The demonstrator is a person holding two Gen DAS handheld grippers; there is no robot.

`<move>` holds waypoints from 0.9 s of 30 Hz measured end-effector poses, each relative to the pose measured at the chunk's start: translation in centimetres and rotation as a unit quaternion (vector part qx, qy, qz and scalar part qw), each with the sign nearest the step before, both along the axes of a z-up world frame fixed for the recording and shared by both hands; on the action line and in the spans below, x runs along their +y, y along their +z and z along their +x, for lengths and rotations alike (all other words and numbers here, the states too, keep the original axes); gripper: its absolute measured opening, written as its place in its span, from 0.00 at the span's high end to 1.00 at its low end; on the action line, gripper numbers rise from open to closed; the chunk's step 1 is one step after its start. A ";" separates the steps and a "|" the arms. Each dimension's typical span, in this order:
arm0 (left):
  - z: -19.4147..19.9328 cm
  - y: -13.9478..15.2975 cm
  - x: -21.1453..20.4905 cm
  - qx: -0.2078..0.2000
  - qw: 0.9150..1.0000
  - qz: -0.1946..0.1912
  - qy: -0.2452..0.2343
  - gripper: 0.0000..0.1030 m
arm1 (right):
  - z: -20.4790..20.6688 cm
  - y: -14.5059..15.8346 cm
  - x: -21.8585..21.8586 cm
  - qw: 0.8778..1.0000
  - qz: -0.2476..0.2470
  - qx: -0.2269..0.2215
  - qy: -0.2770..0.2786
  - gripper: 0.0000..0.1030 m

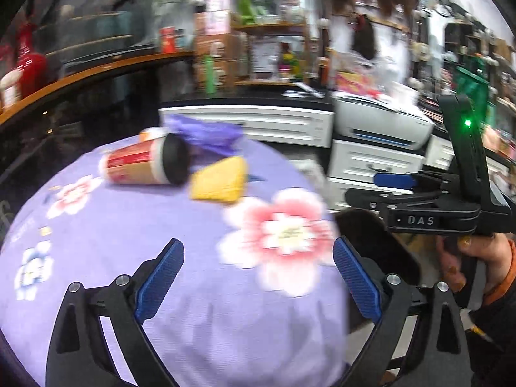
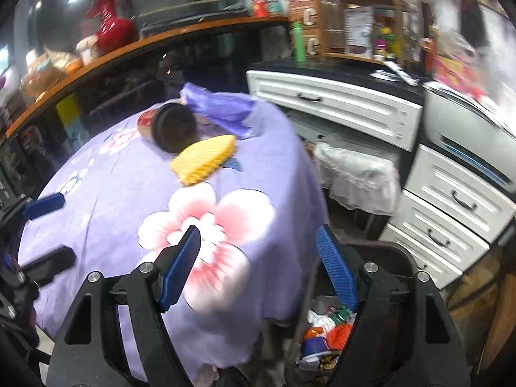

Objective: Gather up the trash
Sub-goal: 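Move both grippers back over the table, then close the right gripper on the yellow foam fruit net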

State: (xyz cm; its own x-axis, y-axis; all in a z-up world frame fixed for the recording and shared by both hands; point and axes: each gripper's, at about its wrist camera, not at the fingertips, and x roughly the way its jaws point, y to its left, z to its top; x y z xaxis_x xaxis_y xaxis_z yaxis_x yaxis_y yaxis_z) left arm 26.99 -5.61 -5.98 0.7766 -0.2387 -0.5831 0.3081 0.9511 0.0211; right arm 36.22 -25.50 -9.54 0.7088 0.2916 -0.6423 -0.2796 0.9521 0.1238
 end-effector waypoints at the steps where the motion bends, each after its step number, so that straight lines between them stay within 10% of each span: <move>1: 0.3 0.2 1.2 -0.001 1.000 0.001 0.011 0.10 | 0.7 -0.1 0.9 1.000 0.000 0.004 0.007 0.28; 23: 6.8 -1.3 12.0 0.023 0.994 0.068 0.087 0.08 | 14.6 -3.2 13.9 0.990 -0.057 0.106 0.068 0.29; 27: 7.3 -1.6 12.1 0.024 0.994 0.062 0.087 0.08 | 14.9 -3.7 14.3 0.990 -0.075 0.100 0.064 0.46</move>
State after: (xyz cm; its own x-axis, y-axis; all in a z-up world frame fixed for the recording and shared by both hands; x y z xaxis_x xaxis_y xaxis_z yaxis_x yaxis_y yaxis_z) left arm 34.33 6.50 -7.60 0.7708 -0.0272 -0.6365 0.1422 0.9812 0.1303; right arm 51.13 -11.22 -13.19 0.5267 0.2621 -0.8086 -0.3834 0.9223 0.0492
